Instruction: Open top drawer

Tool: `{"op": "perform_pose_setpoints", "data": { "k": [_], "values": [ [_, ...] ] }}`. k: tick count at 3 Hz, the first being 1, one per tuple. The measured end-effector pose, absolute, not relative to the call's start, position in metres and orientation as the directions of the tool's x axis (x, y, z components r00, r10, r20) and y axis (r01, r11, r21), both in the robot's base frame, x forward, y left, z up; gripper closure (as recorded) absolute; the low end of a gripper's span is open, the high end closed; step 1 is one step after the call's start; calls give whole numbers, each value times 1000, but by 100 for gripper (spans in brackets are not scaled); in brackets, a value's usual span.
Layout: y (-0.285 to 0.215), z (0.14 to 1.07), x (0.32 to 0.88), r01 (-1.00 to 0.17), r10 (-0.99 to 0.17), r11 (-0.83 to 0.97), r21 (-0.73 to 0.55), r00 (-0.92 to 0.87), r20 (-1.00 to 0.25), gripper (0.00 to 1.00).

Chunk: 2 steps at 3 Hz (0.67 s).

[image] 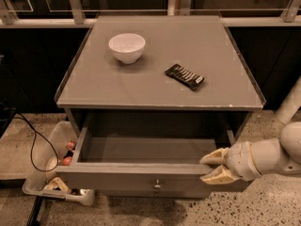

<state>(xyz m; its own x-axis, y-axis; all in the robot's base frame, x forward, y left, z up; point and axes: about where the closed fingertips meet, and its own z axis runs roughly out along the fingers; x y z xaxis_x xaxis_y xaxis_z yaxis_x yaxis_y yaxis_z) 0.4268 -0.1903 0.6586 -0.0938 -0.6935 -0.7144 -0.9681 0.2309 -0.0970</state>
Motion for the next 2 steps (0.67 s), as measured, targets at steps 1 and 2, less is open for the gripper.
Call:
{"op": "perform_pose_setpoints", "data": {
  "k": [1, 2],
  "values": [
    [-190, 659, 427, -968, -693, 231, -97, -94, -714, 58],
    [-194, 654, 413, -969, -697, 229, -90, -98, -711, 34]
  ]
}}
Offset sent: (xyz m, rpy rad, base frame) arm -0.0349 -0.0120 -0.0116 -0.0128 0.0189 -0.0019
